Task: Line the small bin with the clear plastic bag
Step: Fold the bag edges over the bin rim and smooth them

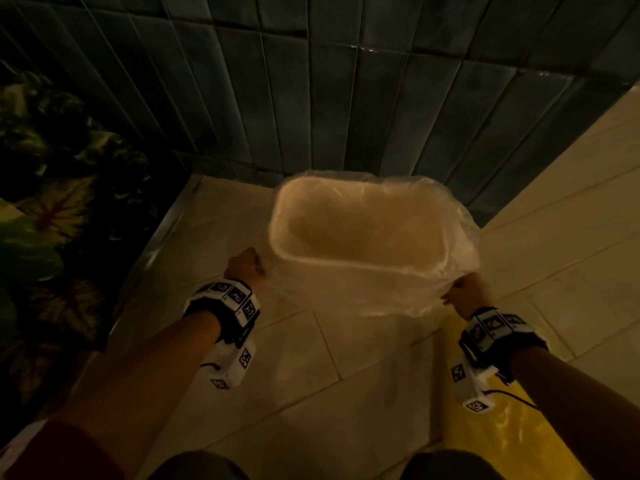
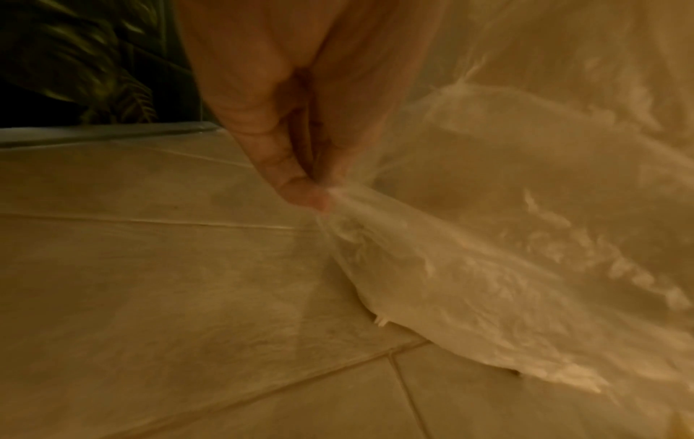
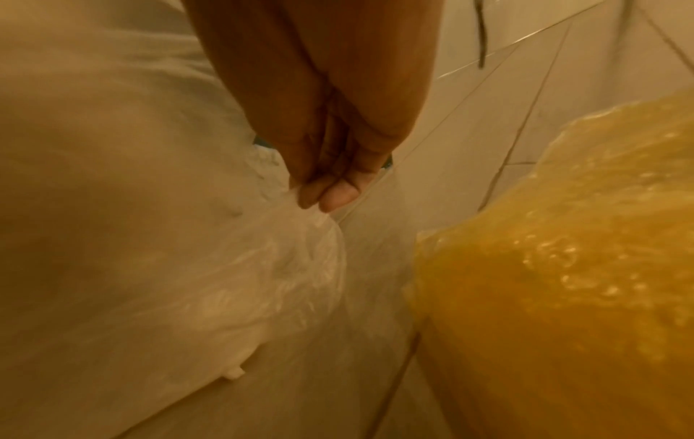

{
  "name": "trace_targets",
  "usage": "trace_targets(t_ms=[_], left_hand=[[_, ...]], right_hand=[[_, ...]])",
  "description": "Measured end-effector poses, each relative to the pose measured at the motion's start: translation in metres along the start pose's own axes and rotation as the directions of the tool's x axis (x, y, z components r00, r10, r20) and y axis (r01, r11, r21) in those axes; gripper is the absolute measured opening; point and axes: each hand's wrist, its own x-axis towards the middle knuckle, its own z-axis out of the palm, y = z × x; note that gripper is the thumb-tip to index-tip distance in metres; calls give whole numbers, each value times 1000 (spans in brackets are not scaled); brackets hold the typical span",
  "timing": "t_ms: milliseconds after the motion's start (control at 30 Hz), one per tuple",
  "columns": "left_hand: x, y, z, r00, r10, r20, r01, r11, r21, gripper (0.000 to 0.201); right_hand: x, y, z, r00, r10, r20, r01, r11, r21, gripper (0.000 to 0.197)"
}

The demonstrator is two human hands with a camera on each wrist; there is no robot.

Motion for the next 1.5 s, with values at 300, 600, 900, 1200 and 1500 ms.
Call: trace_targets(t_ms=[300,600,900,1200,1500], left_hand=[[0,7,-15,963,-171,209,255,833,-492,48],[4,51,-59,997,72,16,-52,844,-534,56],[-33,88,-39,964,174,201,-8,775,-632,65],[-29,86,-41,975,172,143,-76,854,-514,50],[-31,87,-44,970,193,148,-105,882,-459,52]], right_hand=[[-3,-4,-20,979,205,-22,-164,837,522,34],[-43,-68,-53,983,-120,140,4,774,633,70],[-52,-84,-2,965,-98,245,-119,666,736,36],[-43,-67,-1,929,161,332,-343,709,616,49],[-32,-63,-13,953,89,288,-155,965,213,20]])
